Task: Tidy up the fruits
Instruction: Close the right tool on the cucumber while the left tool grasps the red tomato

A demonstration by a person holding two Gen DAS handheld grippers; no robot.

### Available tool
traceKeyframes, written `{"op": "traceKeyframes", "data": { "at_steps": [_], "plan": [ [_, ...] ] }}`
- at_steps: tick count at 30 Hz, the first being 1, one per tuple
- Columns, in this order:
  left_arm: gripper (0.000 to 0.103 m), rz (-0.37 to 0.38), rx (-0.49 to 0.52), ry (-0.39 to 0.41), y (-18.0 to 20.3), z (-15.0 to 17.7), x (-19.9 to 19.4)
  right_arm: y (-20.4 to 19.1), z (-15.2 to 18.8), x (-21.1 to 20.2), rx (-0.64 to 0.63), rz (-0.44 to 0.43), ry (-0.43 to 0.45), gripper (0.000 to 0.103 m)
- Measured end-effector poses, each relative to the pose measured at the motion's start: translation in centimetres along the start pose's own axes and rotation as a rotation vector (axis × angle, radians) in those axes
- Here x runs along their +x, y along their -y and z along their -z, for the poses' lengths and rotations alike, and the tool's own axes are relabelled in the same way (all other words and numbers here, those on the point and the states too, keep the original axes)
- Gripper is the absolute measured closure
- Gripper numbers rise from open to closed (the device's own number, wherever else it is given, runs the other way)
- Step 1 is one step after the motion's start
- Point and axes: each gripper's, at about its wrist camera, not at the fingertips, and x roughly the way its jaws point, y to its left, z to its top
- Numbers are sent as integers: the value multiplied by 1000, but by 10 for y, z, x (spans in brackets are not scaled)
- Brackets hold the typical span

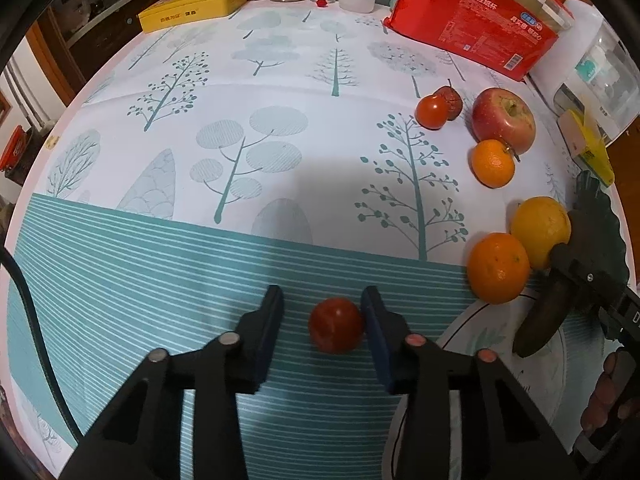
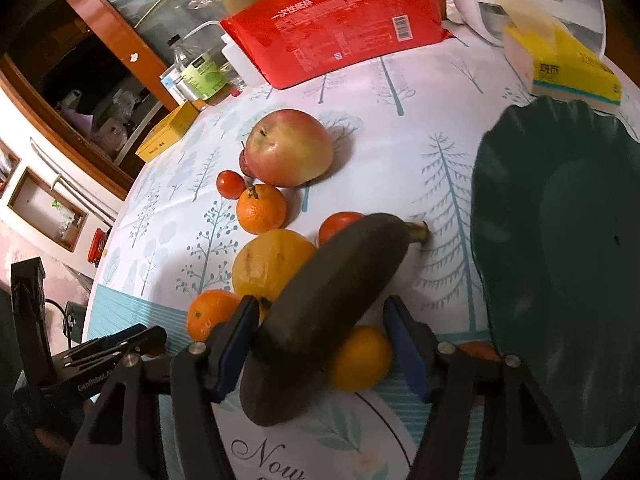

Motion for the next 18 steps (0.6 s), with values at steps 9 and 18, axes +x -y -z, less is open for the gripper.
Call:
{"op": "traceKeyframes", "data": {
  "at_steps": [9, 18],
  "plan": [
    [79, 31, -1, 20, -1, 1, -3, 2, 0, -7, 21, -71, 38, 51],
    [79, 69, 2, 59, -3, 8, -23, -4, 4, -20, 43, -88, 69, 60]
  ]
}}
